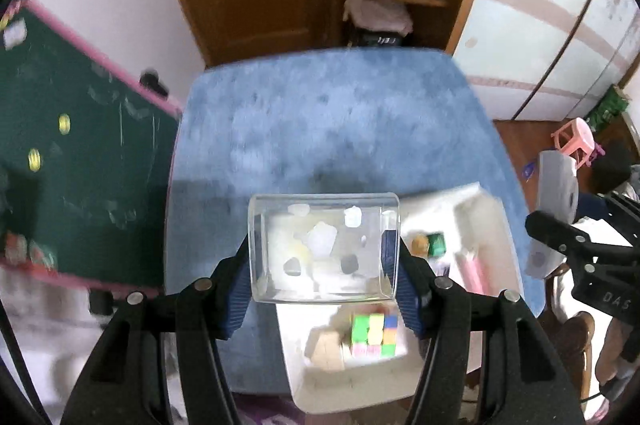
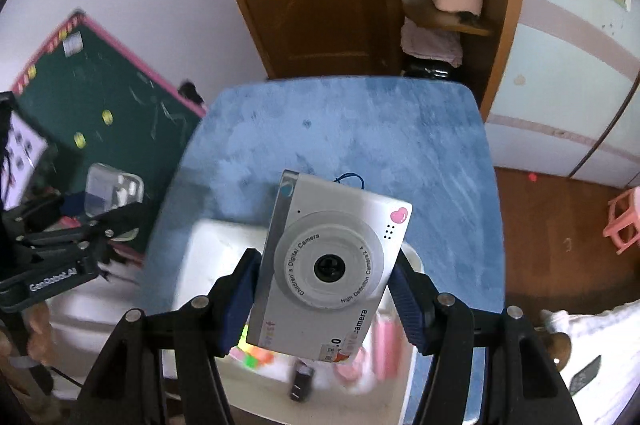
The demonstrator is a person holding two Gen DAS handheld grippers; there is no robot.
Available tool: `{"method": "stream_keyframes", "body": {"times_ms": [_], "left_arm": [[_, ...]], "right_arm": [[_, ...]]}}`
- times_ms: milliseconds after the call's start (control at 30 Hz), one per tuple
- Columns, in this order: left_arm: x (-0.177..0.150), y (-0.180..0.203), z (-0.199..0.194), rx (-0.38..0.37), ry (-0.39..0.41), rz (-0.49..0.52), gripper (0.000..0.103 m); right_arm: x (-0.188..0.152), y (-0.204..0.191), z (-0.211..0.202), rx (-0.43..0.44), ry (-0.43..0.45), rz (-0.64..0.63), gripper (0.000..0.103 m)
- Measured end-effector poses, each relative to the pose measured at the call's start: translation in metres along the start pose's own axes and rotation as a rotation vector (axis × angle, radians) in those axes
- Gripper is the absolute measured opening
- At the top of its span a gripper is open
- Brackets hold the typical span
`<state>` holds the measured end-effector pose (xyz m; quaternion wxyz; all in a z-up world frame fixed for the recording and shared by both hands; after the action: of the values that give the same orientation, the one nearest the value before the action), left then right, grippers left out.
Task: Organize rigid objects
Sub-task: 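Carry the clear box and white lens toy over the tray, then lower the clear box and white lens toy into the tray and open both tools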
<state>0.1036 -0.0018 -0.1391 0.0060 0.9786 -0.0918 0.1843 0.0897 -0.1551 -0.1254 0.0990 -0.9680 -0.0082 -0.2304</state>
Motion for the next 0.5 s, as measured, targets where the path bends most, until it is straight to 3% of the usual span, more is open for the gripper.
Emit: {"method": "stream_keyframes", "body": {"times_ms": [333, 500], "left_arm": [[-0.07, 0.004, 0.107, 0.023, -0.083, -0.055, 0.064], [-0.082, 0.007, 0.136, -0.012, -0.119, -0.086, 0.064]], "right_arm": [[-0.102, 0.009, 0.086, -0.14, -0.152, -0.111, 0.063], [-0.127, 0.018, 0.118, -0.126, -0.243, -0.079, 0.064]]}}
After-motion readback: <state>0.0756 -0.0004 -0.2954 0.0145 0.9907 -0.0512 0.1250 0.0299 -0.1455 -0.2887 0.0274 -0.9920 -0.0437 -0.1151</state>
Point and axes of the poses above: each gripper's, at about its wrist camera, not at the fingertips, and z roughly the way its jaws point, y to its right, x to its top, the point moved 6 cm from there along z, roughly the way its jaws point, and after that the axes turned 1 degree about z, right-handed, at the moved point
